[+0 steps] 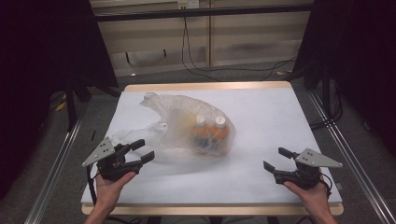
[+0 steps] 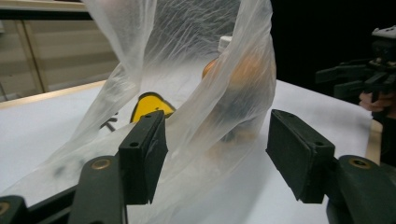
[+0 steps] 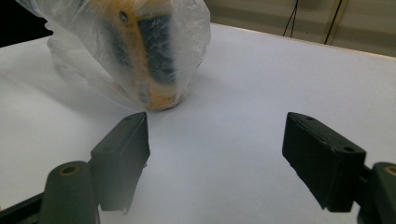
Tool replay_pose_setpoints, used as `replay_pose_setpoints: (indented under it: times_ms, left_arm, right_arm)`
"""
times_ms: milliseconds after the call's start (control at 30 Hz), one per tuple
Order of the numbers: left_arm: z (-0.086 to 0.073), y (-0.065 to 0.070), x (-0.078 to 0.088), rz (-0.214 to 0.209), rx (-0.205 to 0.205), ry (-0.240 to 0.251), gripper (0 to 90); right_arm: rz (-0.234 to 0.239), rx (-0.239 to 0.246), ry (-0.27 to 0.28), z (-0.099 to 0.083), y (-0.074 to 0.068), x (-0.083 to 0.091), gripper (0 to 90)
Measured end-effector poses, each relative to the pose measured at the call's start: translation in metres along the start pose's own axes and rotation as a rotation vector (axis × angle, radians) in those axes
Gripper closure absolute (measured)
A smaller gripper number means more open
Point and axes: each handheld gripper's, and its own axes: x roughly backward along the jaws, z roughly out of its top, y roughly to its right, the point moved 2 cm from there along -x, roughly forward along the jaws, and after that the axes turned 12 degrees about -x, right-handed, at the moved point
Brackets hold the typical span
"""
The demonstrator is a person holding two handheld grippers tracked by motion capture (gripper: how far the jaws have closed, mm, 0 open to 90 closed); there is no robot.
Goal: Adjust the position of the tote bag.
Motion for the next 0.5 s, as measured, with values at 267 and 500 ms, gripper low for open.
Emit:
replay_pose_setpoints:
  times_ms: [267,500]
  left_arm:
    - [0.024,0.005,-0.016,-0.007,-0.052,-0.015,38.5]
    - [0.036,0.002,-0.028,-0.025,-0.045,0.001,39.8]
  right_arm:
    - [0.014,0.005,-0.011,0.001,0.0,-0.004,22.5]
    - [0.02,0.013,-0.027,0.0,-0.002,-0.006,22.0]
